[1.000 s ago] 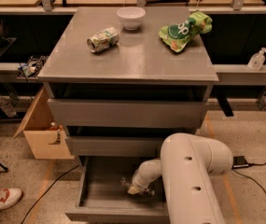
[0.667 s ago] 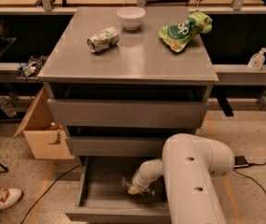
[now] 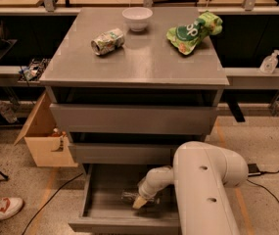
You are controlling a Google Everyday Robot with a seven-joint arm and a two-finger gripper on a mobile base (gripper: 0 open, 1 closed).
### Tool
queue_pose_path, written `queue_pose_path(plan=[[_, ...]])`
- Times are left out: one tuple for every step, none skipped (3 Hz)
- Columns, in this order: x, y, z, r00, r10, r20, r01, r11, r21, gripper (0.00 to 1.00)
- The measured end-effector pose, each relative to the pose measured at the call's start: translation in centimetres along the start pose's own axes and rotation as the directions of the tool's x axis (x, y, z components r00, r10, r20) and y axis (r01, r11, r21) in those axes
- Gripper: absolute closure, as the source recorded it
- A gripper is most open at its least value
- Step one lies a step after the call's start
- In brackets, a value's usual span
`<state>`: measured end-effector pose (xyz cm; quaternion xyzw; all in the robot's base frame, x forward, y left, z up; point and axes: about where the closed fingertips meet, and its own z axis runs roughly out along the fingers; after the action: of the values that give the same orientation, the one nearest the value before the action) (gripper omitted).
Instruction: Place water bottle into bottom drawer
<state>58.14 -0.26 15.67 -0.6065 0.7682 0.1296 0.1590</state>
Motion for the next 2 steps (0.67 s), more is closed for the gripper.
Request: queue_pose_path(plan=[[-0.1,-0.1,-0.3,1.000,-0.004,0.003,0.004,1.0000,0.008,0.00],[0.0,-0.5,-1.6,1.000,0.004,0.013,-0.005,0.9991,0.042,0.00]])
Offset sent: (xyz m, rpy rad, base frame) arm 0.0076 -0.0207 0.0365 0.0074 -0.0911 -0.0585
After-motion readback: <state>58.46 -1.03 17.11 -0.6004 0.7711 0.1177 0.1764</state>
